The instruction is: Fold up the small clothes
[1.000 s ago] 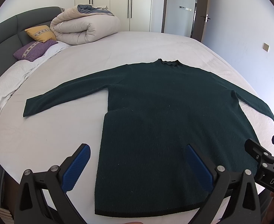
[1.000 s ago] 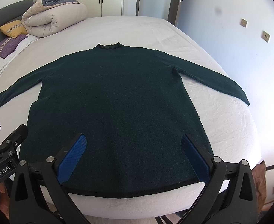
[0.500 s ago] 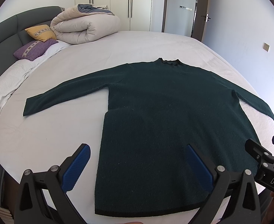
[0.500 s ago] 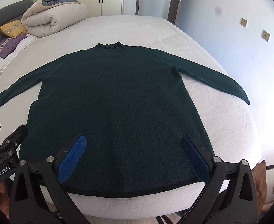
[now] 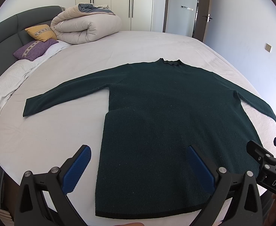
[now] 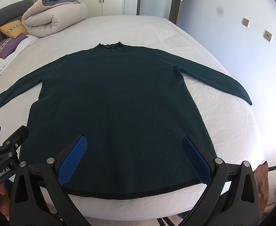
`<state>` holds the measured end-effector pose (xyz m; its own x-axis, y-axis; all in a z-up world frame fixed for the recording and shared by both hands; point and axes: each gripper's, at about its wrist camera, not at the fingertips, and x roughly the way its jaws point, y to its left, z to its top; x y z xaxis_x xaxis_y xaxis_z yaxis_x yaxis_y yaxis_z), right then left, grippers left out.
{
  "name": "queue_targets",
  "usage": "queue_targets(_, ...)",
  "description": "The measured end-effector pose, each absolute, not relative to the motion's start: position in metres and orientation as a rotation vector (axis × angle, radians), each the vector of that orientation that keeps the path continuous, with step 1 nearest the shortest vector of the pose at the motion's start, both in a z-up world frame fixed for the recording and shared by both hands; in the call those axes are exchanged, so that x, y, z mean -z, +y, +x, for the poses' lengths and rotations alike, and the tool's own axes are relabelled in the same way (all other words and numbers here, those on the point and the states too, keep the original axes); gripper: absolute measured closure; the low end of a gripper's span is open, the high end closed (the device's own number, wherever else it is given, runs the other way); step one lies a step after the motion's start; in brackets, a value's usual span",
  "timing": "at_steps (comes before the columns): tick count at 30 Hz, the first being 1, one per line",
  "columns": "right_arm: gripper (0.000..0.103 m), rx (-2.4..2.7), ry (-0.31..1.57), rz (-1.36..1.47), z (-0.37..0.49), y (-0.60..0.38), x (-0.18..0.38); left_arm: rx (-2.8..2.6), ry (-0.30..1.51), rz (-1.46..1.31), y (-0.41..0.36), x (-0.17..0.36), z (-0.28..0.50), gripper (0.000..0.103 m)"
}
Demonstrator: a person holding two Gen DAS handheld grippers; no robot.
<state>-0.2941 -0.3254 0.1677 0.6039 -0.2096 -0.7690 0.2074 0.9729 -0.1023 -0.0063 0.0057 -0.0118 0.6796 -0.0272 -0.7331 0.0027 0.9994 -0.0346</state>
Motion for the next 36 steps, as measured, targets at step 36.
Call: queue_targets(36,0.000,0.308,0.644,0.696,-0.275,-0.623,-0.150,0.221,0.958,-0.248,0.004,0.032,0.070,0.000)
